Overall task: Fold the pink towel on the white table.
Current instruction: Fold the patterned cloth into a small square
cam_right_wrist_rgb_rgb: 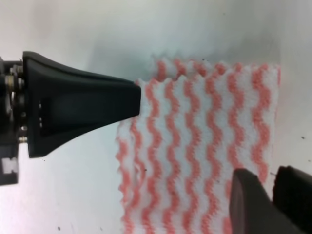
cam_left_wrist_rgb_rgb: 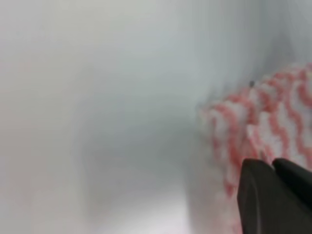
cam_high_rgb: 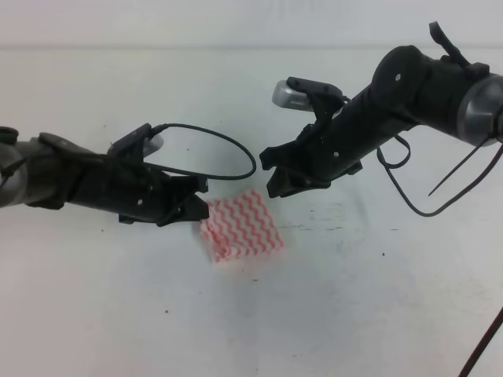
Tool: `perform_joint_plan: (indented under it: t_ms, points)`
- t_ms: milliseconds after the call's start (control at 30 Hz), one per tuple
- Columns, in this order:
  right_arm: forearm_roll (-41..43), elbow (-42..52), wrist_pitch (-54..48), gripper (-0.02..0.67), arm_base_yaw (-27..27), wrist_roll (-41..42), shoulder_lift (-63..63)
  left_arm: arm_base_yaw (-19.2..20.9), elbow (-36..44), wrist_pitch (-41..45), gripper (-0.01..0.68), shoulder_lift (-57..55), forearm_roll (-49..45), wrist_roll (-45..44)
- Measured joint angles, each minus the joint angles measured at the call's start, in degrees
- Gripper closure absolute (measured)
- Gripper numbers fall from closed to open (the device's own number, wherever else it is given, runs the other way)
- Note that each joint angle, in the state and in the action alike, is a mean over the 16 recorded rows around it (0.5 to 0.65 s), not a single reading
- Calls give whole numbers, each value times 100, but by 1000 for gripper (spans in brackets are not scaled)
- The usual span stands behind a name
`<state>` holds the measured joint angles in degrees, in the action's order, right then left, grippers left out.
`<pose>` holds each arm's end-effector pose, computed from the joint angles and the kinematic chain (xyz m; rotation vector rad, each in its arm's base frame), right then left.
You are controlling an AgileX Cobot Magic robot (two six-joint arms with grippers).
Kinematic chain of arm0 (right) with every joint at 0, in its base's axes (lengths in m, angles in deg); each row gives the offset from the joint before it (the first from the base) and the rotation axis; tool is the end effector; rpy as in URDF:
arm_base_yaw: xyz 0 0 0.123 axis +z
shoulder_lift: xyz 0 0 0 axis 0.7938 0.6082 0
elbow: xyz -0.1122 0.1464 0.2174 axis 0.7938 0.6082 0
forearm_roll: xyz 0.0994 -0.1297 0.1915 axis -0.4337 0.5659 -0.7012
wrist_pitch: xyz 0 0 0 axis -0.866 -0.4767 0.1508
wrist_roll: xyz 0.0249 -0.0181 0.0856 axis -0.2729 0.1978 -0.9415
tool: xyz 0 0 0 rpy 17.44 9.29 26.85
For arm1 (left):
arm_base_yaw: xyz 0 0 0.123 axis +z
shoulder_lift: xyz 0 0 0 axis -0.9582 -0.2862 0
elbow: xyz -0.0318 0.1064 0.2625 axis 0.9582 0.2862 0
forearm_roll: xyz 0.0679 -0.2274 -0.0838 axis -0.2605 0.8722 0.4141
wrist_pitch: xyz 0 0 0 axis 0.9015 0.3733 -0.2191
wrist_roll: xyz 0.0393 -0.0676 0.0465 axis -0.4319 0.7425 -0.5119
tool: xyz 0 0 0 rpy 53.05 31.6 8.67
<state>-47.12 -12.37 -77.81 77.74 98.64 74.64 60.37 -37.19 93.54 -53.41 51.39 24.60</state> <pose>0.3840 0.2253 0.2303 -0.4400 2.6982 0.8190 0.3683 -0.1359 0.1571 0.1166 2.6074 -0.9386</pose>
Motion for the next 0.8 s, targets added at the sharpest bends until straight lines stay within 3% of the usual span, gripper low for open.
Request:
perform_joint_plan:
  t_ms: [800]
  points:
    - [-36,-7,-96,639,-1,3,-25,-124,-184,-44,667,-1,7,-845]
